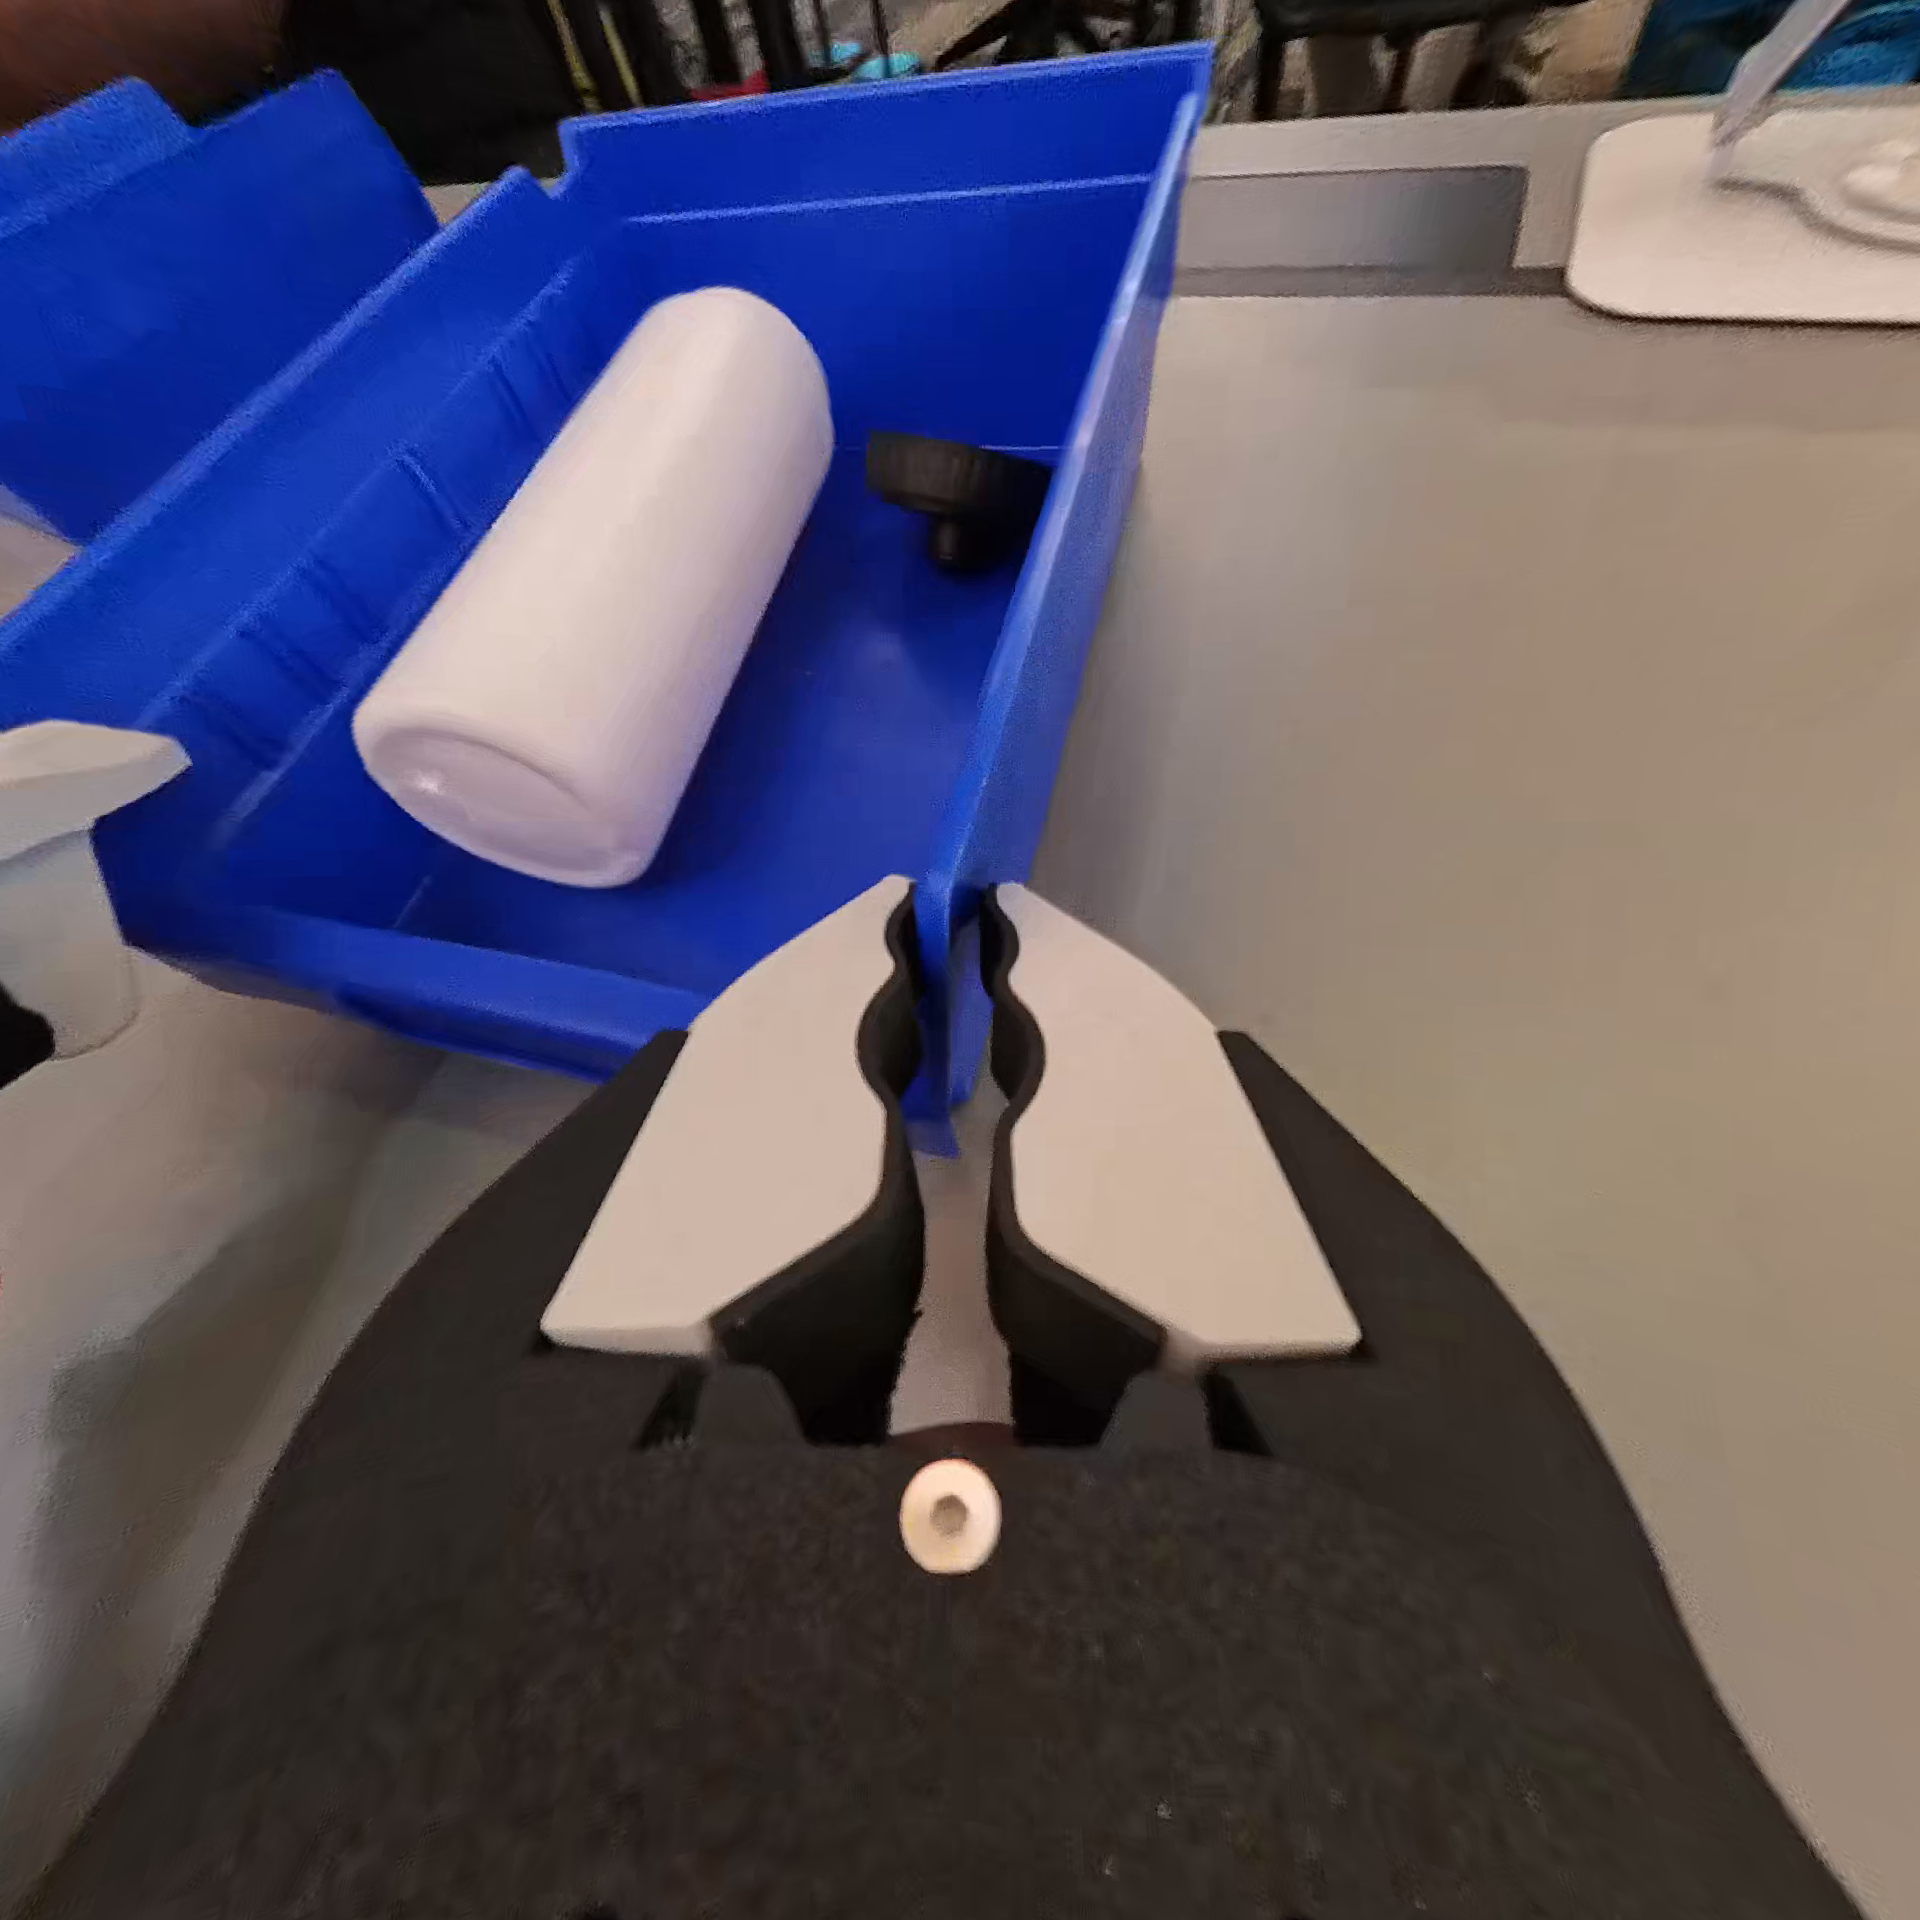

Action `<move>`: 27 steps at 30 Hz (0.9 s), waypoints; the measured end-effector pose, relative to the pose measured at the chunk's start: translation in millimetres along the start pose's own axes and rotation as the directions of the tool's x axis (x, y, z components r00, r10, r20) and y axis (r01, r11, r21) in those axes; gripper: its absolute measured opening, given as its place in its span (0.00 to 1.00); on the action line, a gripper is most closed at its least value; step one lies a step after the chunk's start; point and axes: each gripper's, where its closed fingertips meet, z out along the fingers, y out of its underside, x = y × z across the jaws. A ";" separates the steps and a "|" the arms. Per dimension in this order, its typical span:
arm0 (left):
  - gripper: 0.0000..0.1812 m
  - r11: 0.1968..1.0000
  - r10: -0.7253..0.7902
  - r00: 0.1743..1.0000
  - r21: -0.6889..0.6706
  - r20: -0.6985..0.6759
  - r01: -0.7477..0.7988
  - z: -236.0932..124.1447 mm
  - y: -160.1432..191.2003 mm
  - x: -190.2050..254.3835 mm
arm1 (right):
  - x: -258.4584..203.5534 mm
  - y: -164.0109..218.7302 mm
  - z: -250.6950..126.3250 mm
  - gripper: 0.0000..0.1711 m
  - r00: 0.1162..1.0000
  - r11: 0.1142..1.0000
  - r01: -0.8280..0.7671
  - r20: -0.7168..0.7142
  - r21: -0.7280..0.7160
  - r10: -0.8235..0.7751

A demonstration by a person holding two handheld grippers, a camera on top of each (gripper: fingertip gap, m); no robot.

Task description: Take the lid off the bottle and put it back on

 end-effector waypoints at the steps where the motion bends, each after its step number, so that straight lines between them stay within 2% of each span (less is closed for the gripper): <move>1: 0.01 1.000 -0.001 1.000 -0.004 -0.002 0.001 -0.5 0.4 0.4 | 0.1 0.2 -0.1 0.05 1.000 1.000 0.000 0.027 -0.008 0.000; 4: 0.02 1.000 0.008 1.000 -0.022 0.009 -0.008 -3.8 3.1 0.9 | -1.6 4.2 -4.1 0.08 0.991 0.997 0.042 0.130 -0.068 -0.032; 6: 0.14 1.000 -0.007 1.000 -0.017 0.029 0.008 -11.3 1.2 0.7 | -1.6 5.2 -19.7 0.15 0.973 0.993 0.053 0.229 -0.106 -0.028; 9: 0.25 0.996 -0.040 0.999 0.082 0.032 0.037 -39.0 -21.6 7.9 | 10.0 -0.6 -61.3 0.20 0.932 0.992 0.072 0.360 -0.102 -0.031; 11: 0.28 0.984 -0.045 0.999 0.171 0.001 0.044 -61.7 -39.7 21.9 | 38.5 -10.4 -93.0 0.22 0.926 0.994 0.101 0.369 -0.046 -0.077; 15: 0.31 0.975 -0.021 0.982 0.215 -0.189 0.063 -88.6 -44.7 83.4 | 126.5 -27.8 -155.9 0.25 0.945 0.987 0.143 0.286 0.073 -0.158; 18: 0.34 0.984 -0.057 0.916 0.132 -0.398 0.118 -100.2 -20.1 146.5 | 215.1 -22.8 -200.9 0.26 0.972 0.983 0.142 0.173 0.113 -0.160; 20: 0.34 0.988 -0.084 0.861 0.068 -0.501 0.136 -107.0 0.5 181.3 | 288.3 -6.5 -231.5 0.28 0.992 0.985 0.110 0.046 0.135 -0.117; 23: 0.34 0.996 -0.081 0.837 -0.003 -0.541 0.094 -107.1 30.2 208.1 | 399.2 34.9 -284.0 0.28 0.981 0.978 0.072 -0.193 0.196 -0.034; 25: 0.34 0.999 -0.051 0.852 -0.017 -0.521 0.049 -99.2 44.3 213.8 | 437.9 49.7 -304.2 0.32 0.971 0.977 -0.074 -0.207 0.199 0.115; 27: 0.35 0.999 -0.032 0.861 -0.047 -0.507 0.009 -89.2 54.2 215.7 | 451.8 45.1 -310.9 0.31 0.967 0.963 -0.138 -0.179 0.232 0.182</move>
